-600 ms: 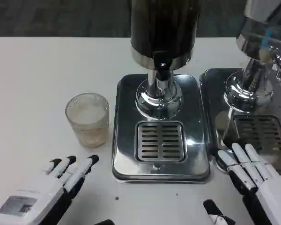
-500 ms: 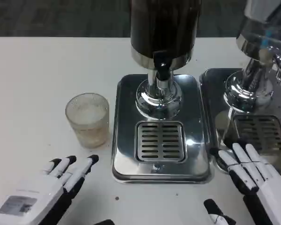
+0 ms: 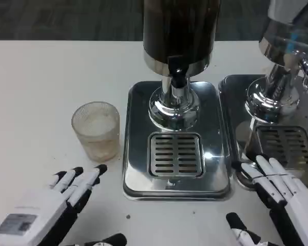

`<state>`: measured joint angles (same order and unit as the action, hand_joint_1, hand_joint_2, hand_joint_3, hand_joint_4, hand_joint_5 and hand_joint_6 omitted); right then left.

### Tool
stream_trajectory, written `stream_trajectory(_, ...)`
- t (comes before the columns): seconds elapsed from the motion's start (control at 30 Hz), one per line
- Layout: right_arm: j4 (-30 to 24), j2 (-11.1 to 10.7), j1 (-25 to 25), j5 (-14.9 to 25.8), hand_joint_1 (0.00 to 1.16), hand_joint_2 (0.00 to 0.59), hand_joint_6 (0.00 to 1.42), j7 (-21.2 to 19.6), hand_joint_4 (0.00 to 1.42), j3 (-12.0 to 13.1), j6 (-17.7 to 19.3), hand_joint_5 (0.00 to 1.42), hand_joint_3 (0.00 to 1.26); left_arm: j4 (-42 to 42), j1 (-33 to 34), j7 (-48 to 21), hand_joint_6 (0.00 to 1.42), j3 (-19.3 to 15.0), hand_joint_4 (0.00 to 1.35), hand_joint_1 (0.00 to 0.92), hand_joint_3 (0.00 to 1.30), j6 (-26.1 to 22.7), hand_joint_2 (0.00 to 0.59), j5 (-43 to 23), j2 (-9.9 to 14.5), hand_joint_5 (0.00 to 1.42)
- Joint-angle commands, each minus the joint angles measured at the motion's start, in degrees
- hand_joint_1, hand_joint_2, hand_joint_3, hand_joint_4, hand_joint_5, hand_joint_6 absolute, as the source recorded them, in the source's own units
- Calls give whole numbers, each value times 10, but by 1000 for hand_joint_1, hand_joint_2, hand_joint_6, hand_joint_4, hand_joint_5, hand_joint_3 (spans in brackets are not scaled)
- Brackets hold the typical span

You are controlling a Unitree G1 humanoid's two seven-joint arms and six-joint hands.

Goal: Grasp the cup under the faucet to collect the drink, then remove the cup.

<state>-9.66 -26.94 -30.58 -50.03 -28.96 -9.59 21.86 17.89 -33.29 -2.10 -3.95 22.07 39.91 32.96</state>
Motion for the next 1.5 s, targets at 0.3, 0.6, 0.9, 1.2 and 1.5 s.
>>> stream_trajectory(0.3, -5, 29, 10, 2, 352, 405, 204, 3, 88, -3, -3, 85, 195, -138, 109, 83, 0, -33, 0, 0, 0, 90, 84, -122, -33, 0)
stream_trajectory(0.6, 3, 45, 25, 0, 352, 405, 212, 4, 103, -11, -2, 100, 203, -242, 215, 107, 0, -32, 0, 0, 0, 97, 70, -150, -51, 0)
stream_trajectory(0.9, 20, 47, 43, 17, 352, 405, 229, 8, 144, -12, 5, 121, 214, -376, 319, 107, 67, -10, 0, 16, 0, 116, 49, -172, -60, 30)
stream_trajectory(1.2, 37, 46, 55, 30, 352, 405, 240, 11, 163, -16, 13, 122, 219, -503, 395, 112, 99, 29, 0, 35, 0, 152, 43, -167, -58, 47)
stream_trajectory(1.5, 32, 44, 48, 38, 352, 405, 249, 11, 174, -10, 13, 132, 227, -615, 459, 94, 104, 62, 0, 46, 0, 196, 40, -176, -53, 55)
